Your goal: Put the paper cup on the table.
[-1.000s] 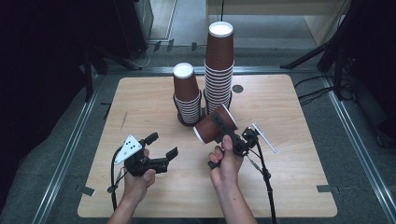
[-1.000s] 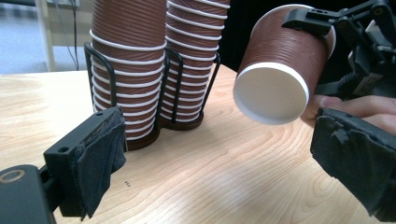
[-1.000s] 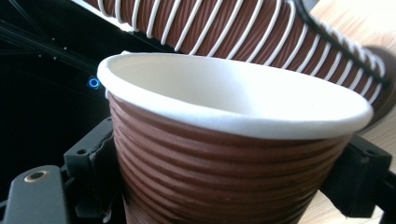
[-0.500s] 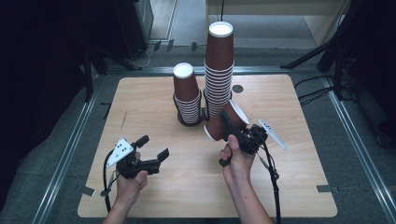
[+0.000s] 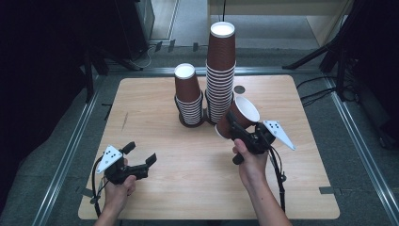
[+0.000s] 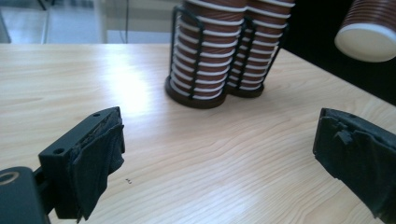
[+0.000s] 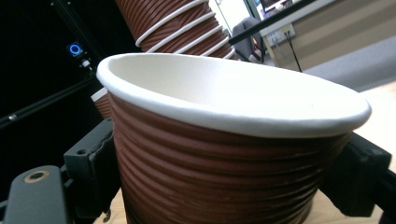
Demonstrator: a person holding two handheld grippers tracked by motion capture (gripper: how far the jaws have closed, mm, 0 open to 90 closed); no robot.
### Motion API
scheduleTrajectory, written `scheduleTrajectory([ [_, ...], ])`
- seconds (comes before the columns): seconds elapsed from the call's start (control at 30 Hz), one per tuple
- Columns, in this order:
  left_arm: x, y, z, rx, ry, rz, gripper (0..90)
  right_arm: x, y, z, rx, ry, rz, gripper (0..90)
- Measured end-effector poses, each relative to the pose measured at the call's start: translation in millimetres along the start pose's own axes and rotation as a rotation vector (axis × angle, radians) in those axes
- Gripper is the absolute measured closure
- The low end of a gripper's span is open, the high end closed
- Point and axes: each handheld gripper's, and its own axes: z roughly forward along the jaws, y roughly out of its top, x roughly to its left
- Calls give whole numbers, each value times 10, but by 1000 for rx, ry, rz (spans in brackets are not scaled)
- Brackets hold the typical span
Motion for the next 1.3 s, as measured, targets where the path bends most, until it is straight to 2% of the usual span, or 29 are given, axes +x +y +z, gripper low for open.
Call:
scheduleTrajectory([
  [0.07,65,-23,-44,0,18,-7,20,-63,38,1,10,-13,-33,131],
  [0.13,128,-48,-80,6,41,-12,20,-80,47,4,7,-18,-42,131],
  [0.17,156,-63,-96,8,52,-17,20,-128,69,1,-9,-28,-72,132],
  [0.23,215,-98,-132,16,73,-14,20,-142,75,-1,-23,-30,-87,132],
  [0.27,231,-113,-143,15,83,-16,21,-170,82,-2,-44,-40,-123,132],
  [0.3,267,-136,-163,21,94,-16,20,-206,87,6,-57,-67,-188,132],
  [0.33,286,-150,-174,22,103,-18,20,-206,87,6,-57,-67,-188,132],
  [0.43,373,-198,-215,31,135,-21,20,-288,111,12,-45,-112,-232,132],
  [0.47,414,-222,-236,32,149,-29,20,-288,111,12,-45,-112,-232,132],
  [0.57,492,-267,-278,39,177,-36,20,-377,130,20,-51,-144,-275,131],
  [0.63,531,-302,-298,47,204,-28,20,-430,133,32,-53,-163,-287,128],
  [0.77,586,-376,-317,70,249,-37,20,-550,126,68,-61,-196,-299,125],
  [0.83,603,-406,-310,81,250,-57,20,-603,120,79,-55,-207,-307,125],
  [1.07,594,-422,-277,94,259,-45,20,-738,126,123,-48,-237,-327,125],
  [1.2,580,-433,-260,102,267,-37,20,-802,139,170,-43,-245,-314,125],
  [1.3,576,-439,-266,100,265,-36,20,-855,132,224,-42,-249,-340,124],
])
